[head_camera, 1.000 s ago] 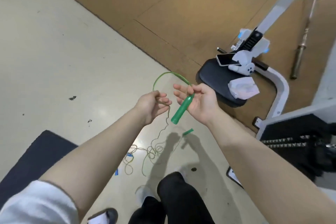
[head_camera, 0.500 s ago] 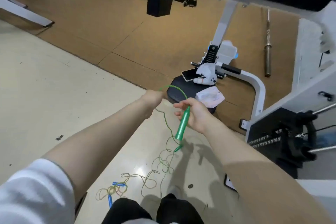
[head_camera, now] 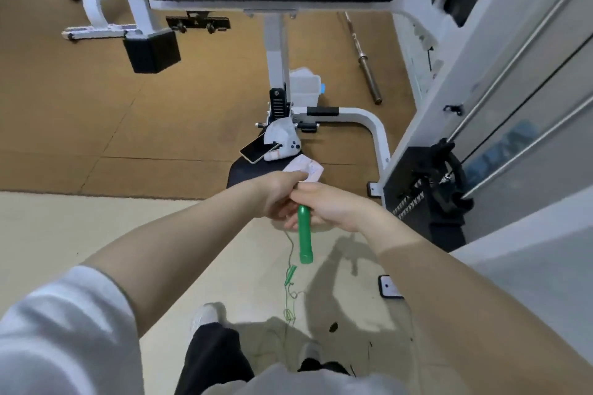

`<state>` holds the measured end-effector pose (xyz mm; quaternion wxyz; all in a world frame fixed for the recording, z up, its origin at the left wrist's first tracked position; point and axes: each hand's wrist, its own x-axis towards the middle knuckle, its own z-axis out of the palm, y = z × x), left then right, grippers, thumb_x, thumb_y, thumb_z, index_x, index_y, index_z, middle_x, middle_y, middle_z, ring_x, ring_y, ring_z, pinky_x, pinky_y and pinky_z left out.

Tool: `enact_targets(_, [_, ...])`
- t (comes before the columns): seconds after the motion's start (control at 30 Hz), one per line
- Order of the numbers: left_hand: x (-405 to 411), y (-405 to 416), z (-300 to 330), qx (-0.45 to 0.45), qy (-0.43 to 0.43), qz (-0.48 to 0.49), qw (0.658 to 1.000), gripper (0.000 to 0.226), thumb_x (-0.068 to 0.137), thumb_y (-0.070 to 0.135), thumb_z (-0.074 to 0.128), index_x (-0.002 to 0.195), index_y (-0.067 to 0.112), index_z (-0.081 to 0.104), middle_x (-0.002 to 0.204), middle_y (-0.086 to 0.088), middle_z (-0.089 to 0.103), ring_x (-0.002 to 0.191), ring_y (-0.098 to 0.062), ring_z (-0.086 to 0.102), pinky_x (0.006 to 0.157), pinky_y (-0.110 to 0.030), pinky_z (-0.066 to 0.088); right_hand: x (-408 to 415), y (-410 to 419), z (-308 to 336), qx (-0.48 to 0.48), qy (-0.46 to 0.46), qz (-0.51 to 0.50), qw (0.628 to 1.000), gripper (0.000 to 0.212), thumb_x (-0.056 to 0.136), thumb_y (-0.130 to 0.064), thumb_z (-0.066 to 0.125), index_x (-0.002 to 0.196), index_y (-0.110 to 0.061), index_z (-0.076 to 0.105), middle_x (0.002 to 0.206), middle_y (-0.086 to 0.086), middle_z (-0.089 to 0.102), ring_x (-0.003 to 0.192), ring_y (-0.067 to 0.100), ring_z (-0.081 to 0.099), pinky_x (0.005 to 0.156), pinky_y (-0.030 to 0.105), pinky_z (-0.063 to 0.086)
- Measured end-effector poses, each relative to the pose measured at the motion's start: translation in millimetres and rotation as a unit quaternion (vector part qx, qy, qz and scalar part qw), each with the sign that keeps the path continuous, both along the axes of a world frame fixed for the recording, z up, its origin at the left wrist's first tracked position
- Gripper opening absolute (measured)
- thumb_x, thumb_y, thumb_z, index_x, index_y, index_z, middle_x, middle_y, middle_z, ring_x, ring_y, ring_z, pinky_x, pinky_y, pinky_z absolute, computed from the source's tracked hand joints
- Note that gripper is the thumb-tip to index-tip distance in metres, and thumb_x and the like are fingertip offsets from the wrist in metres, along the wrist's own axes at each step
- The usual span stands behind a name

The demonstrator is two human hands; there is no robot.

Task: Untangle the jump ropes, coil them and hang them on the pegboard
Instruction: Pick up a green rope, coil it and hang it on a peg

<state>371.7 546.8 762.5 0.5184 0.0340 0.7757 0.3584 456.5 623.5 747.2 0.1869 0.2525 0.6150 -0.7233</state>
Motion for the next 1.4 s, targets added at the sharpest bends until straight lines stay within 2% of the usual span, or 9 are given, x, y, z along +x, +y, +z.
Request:
enact_targets(0.13, [-9,40,-9,0.119,0.024,-0.035,0.992,0.027,0.096,0.008,0.036,0.075,0.010,0.054,0.064,-0.004,0.055,0.048,-0.014,0.051,0.046,-0.019,0.041,8,20,7,0.166,-0.044,0.050,0.984,0.024,0.098,-0.023,0.043,0.101,-0.002,0.055,0.102,0.011,0.060,0.089,0.016,0.063,0.084,0.027,0.050])
enact_targets(0.33, [-51,60,9,0.198,0.031,-0.272,0.941,0.028,0.093,0.005,0.035,0.077,0.014,0.055,0.042,0.007,0.040,0.037,-0.009,0.030,0.044,-0.022,0.025,-6,35,5,0.278,0.011,-0.371,0.886,0.030,0.083,0.008,0.043,0.102,-0.014,0.054,0.095,0.000,0.053,0.098,0.018,0.052,0.086,0.029,0.043])
enact_targets(0.43, [-76,50,22,0.229,-0.007,-0.401,0.887,0.023,0.088,0.009,0.046,0.068,0.011,0.056,0.042,0.002,0.032,0.038,-0.012,0.024,0.039,-0.020,0.024,-33,7,3,0.274,0.068,-0.355,0.891,0.052,0.083,0.007,0.051,0.130,-0.013,0.043,0.117,-0.002,0.047,0.107,0.012,0.049,0.093,0.028,0.041])
enact_targets(0.6, [-112,46,31,0.221,-0.102,-0.520,0.819,0.019,0.088,0.023,0.057,0.079,0.012,0.069,0.052,0.002,0.020,0.049,-0.013,0.013,0.040,-0.019,0.014,-45,-28,-8,0.218,0.069,-0.445,0.866,0.007,0.085,-0.013,0.063,0.088,-0.007,0.064,0.081,0.003,0.061,0.076,0.012,0.058,0.081,0.031,0.048])
enact_targets(0.73, [-113,37,25,0.269,-0.216,-0.495,0.797,0.031,0.099,0.017,0.040,0.096,0.032,0.067,0.048,0.010,0.020,0.043,-0.007,0.014,0.043,-0.023,0.009,-18,-65,-22,0.204,0.010,-0.565,0.799,0.027,0.091,-0.018,0.059,0.068,-0.010,0.049,0.063,0.003,0.045,0.060,0.013,0.045,0.068,0.026,0.043])
enact_targets(1.07, [-95,21,4,0.256,-0.304,-0.371,0.839,0.044,0.103,0.016,0.028,0.147,0.023,0.024,0.049,0.005,0.041,0.037,-0.005,0.040,0.040,-0.016,0.034,-8,-159,2,0.218,-0.162,-0.427,0.862,0.024,0.100,-0.032,0.036,0.105,-0.027,0.059,0.060,0.002,0.043,0.048,0.017,0.041,0.045,0.026,0.040])
enact_targets(1.13, [-89,6,5,0.251,-0.332,-0.384,0.824,0.045,0.103,0.010,0.027,0.146,0.021,0.025,0.090,-0.009,0.066,0.076,-0.014,0.066,0.070,-0.022,0.053,-17,-178,6,0.214,-0.215,-0.338,0.891,0.030,0.099,-0.023,0.037,0.124,-0.029,0.052,0.057,0.004,0.046,0.053,0.023,0.048,0.048,0.028,0.047])
enact_targets(1.27, [-89,-29,-3,0.257,-0.200,-0.538,0.778,0.049,0.101,0.007,0.031,0.147,0.024,0.025,0.141,-0.011,0.046,0.128,-0.023,0.047,0.107,-0.028,0.032,-45,-213,32,0.213,-0.234,-0.292,0.903,0.031,0.096,-0.024,0.045,0.125,-0.024,0.054,0.057,0.005,0.042,0.051,0.020,0.047,0.056,0.025,0.051])
enact_targets(1.4, [-98,-81,-8,0.233,-0.150,-0.654,0.704,0.043,0.102,0.016,0.032,0.145,0.021,0.029,0.114,-0.007,0.066,0.081,-0.024,0.068,0.089,-0.035,0.051,-61,-250,61,0.346,-0.201,-0.329,0.856,0.011,0.089,-0.023,0.057,0.084,-0.017,0.066,0.063,0.010,0.062,0.043,0.006,0.047,0.058,0.025,0.047])
